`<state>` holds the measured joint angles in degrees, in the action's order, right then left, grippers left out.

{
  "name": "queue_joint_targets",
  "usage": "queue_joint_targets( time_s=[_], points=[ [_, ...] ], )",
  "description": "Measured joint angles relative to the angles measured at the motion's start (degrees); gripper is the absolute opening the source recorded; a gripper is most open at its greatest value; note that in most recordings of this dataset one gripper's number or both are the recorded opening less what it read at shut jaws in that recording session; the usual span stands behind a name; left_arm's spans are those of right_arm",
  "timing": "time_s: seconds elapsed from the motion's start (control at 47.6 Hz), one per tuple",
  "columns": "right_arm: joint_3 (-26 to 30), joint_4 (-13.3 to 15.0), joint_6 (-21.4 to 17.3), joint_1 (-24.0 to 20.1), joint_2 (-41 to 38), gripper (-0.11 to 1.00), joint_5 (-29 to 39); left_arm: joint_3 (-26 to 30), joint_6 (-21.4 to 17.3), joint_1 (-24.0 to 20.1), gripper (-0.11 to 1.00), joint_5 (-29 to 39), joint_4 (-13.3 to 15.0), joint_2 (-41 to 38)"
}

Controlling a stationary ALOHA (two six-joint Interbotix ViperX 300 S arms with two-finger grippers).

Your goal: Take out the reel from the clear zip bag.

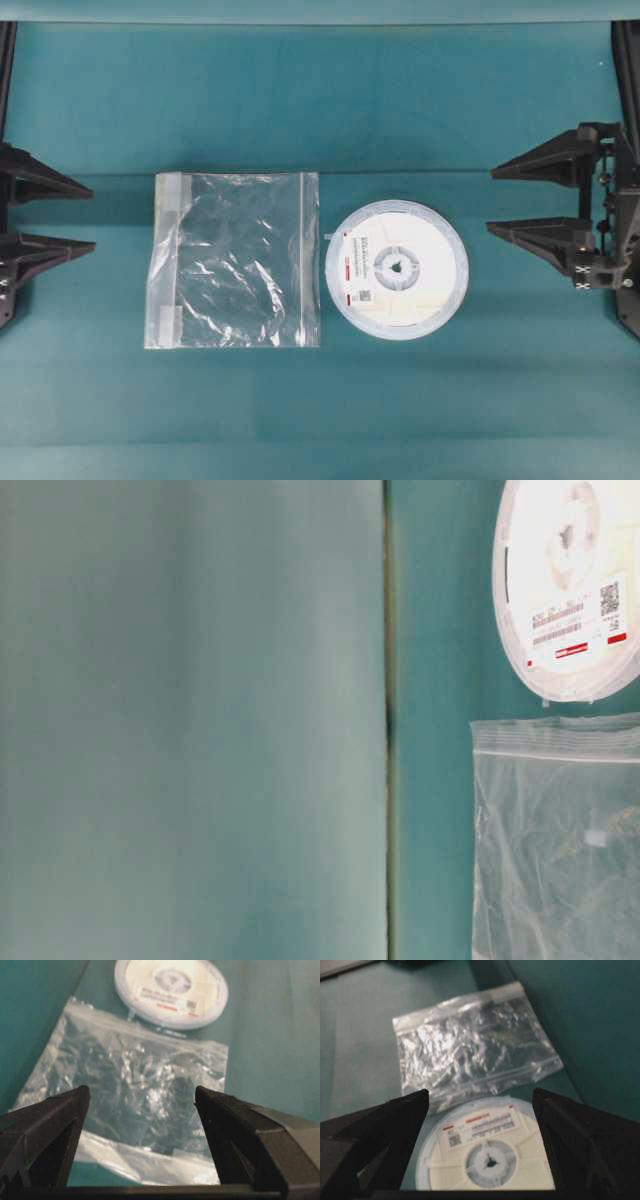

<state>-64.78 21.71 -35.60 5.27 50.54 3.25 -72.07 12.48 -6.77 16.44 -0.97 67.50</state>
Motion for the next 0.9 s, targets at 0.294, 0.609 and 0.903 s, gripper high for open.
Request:
queue_joint_targets(
  time_s=[0.294,0.609,0.903],
  points=[
    [0.0,0.62,0.09,-1.85,2.11,0.92,0.0,1.85,-2.11,0.0,0.92,0.0,0.0,0.18],
    [0.09,1.05,0.09,-2.37,4.66,0.92,2.37,3.34,-4.57,0.09,0.92,0.0,-0.09,0.18],
    [0.09,1.76,0.53,-2.29,6.5,0.92,2.81,3.6,-4.75,0.0,0.92,-0.09,-0.09,-0.26]
  ],
)
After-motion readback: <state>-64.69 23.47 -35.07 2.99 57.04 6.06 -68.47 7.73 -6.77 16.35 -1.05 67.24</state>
